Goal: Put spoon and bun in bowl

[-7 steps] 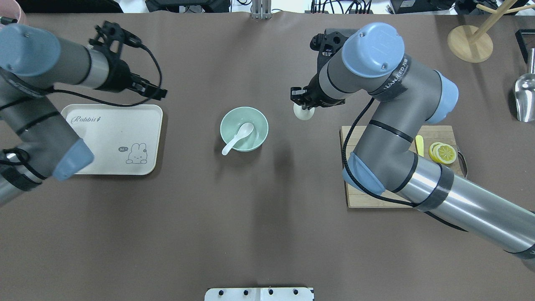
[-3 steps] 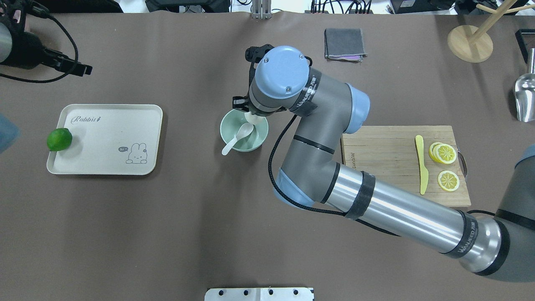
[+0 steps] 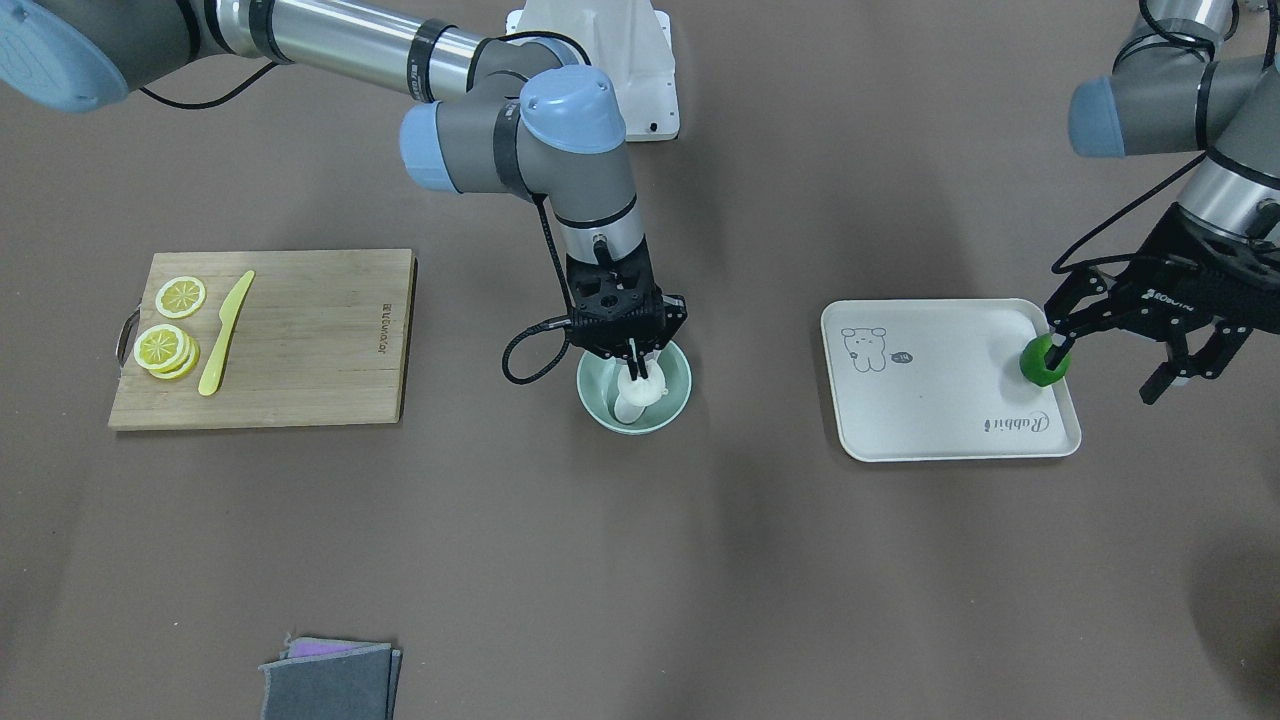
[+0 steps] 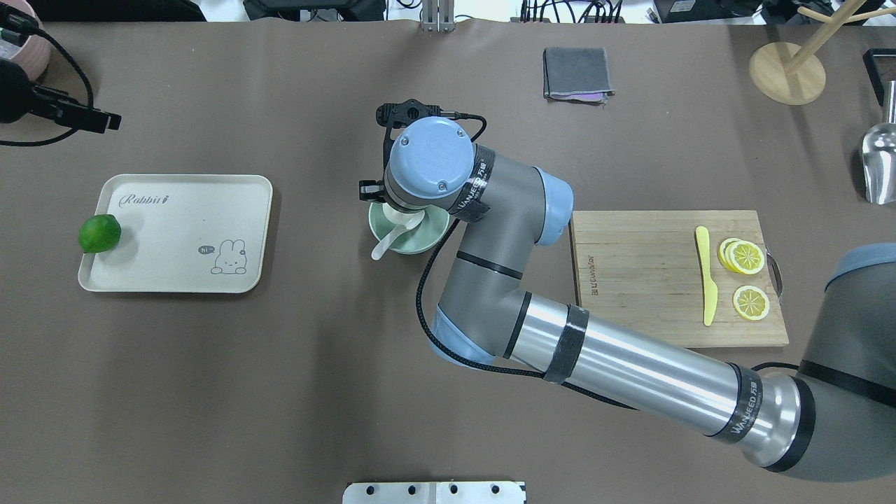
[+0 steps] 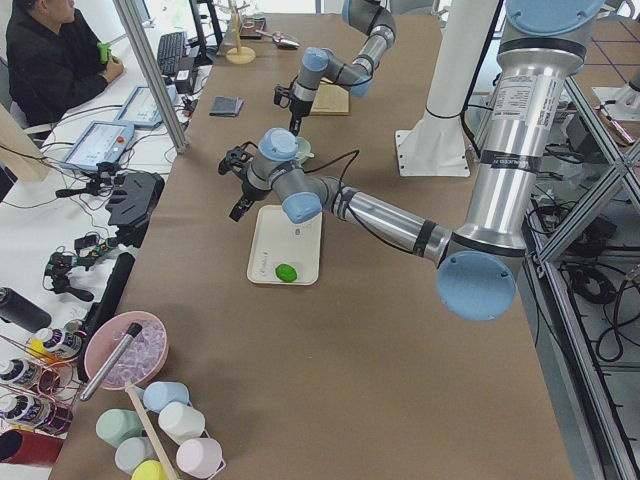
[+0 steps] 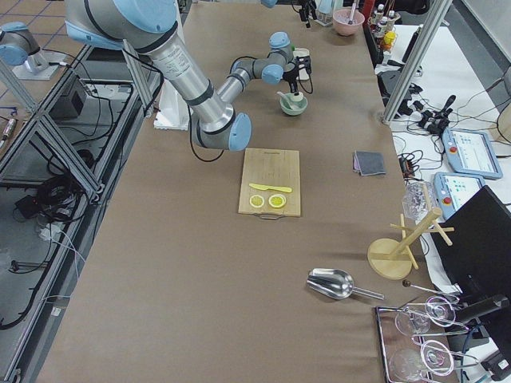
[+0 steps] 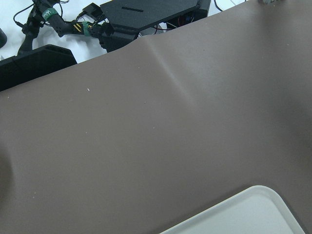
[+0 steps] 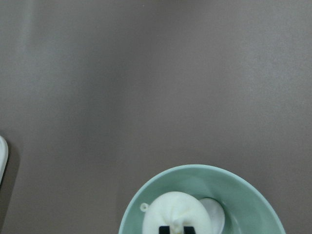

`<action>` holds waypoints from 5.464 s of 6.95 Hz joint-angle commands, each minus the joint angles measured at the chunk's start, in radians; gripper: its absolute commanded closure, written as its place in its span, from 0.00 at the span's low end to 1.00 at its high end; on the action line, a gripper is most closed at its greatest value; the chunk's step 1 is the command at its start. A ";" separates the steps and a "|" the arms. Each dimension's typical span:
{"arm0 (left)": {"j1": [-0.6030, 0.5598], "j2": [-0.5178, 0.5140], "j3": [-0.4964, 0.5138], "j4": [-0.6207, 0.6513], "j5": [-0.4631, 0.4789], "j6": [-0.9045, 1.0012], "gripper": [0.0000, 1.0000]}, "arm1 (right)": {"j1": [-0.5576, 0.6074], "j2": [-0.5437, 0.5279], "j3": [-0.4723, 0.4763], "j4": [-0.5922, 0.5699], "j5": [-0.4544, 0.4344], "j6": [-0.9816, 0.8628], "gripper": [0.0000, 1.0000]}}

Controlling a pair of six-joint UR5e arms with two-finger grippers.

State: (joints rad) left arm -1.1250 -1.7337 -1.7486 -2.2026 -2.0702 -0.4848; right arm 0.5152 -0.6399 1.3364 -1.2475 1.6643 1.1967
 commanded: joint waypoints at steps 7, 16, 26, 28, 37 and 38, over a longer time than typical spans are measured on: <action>-0.061 0.149 0.026 0.026 0.005 0.008 0.02 | 0.371 -0.466 0.342 -0.069 0.221 -0.621 0.00; -0.596 0.370 -0.005 0.403 -0.237 0.503 0.02 | 0.963 -0.997 0.501 -0.391 0.670 -1.104 0.00; -0.596 0.390 -0.008 0.412 -0.232 0.486 0.02 | 1.053 -1.093 0.492 -0.388 0.672 -1.125 0.00; -0.578 0.378 -0.058 0.420 -0.237 0.381 0.02 | 1.053 -1.093 0.492 -0.388 0.673 -1.125 0.00; -0.435 0.364 -0.091 0.370 -0.238 0.209 0.02 | 1.043 -1.080 0.497 -0.388 0.681 -1.118 0.00; -0.435 0.364 -0.089 0.370 -0.240 0.209 0.02 | 1.043 -1.080 0.497 -0.388 0.681 -1.120 0.00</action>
State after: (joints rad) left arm -1.5593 -1.3705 -1.8397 -1.8330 -2.3089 -0.2766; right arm 1.5601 -1.7202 1.8331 -1.6352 2.3454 0.0775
